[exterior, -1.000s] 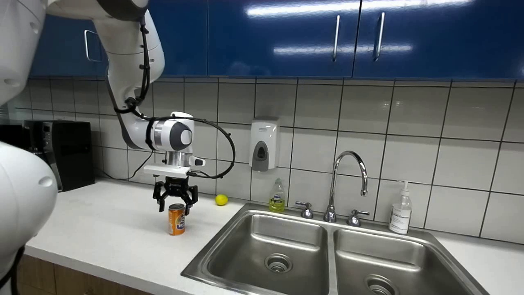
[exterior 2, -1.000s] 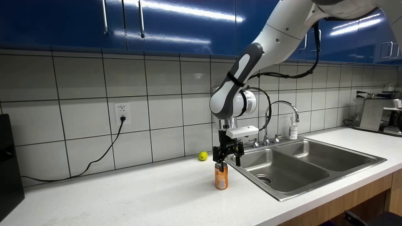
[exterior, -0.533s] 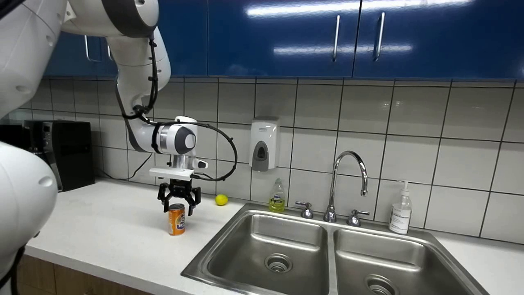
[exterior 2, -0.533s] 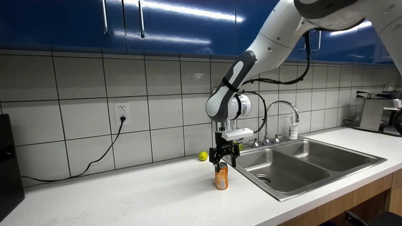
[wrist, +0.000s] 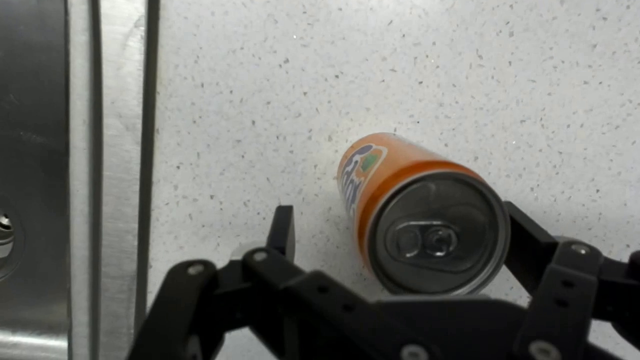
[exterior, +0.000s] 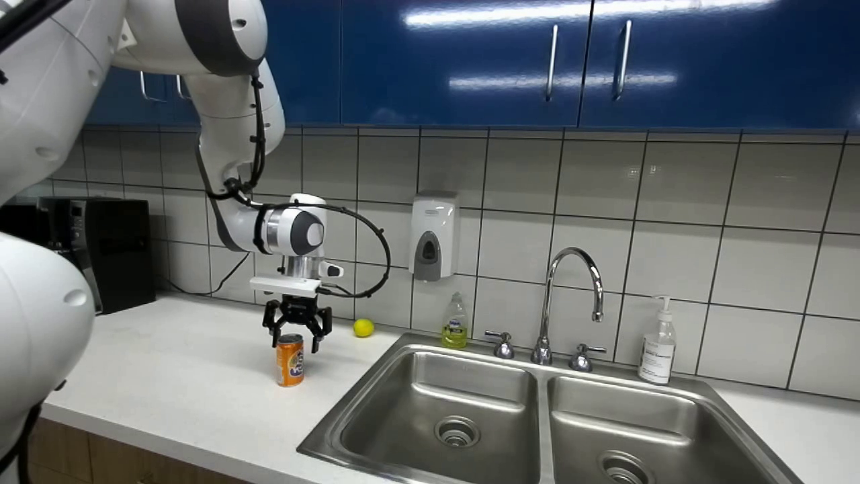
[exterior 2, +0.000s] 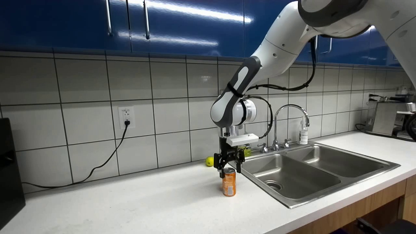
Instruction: Move the can of fanta to the left sink
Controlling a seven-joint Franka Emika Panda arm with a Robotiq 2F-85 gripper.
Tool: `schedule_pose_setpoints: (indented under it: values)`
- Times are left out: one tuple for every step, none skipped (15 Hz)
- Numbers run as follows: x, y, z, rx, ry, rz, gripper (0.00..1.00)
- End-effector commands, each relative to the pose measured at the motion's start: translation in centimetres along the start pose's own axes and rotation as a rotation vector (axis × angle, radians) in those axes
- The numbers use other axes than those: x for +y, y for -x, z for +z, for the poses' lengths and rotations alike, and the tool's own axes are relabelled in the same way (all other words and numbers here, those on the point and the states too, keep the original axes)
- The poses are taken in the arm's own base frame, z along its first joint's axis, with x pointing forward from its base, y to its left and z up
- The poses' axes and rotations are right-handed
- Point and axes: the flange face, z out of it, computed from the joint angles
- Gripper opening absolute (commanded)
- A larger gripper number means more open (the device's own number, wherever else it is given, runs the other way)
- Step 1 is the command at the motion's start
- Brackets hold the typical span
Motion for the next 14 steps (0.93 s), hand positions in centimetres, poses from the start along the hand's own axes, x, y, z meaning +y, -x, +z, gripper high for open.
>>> schedule_pose_setpoints:
  values:
    - [-0.02, -0.91, -0.13, -0.013, 0.012, 0.0, 1.0]
    - [-0.02, -0.96, -0.1, -0.015, 0.015, 0.0, 1.0]
    - [-0.03, -0.99, -0.06, -0.019, 0.019, 0.001, 0.92]
    - [0.0, -1.03, 0.02, -0.025, 0.026, 0.005, 0.74]
    - [0.01, -1.07, 0.1, -0.033, 0.038, 0.014, 0.65]
    - [-0.05, -1.1, 0.17, -0.04, 0.041, 0.016, 0.58]
    - [-0.08, -1.1, 0.24, -0.048, 0.053, 0.022, 0.51]
    - [-0.15, -1.1, 0.31, -0.058, 0.065, 0.027, 0.42]
    - [-0.13, -1.12, 0.28, -0.067, 0.073, 0.03, 0.38]
    - [-0.15, -1.16, 0.29, -0.073, 0.083, 0.037, 0.38]
    - [-0.12, -1.2, 0.34, -0.082, 0.091, 0.05, 0.38]
    - [-0.05, -1.26, 0.36, -0.091, 0.092, 0.063, 0.38]
    - [-0.06, -1.26, 0.25, -0.097, 0.089, 0.071, 0.38]
    - [-0.08, -1.25, -0.17, -0.098, 0.084, 0.08, 0.38]
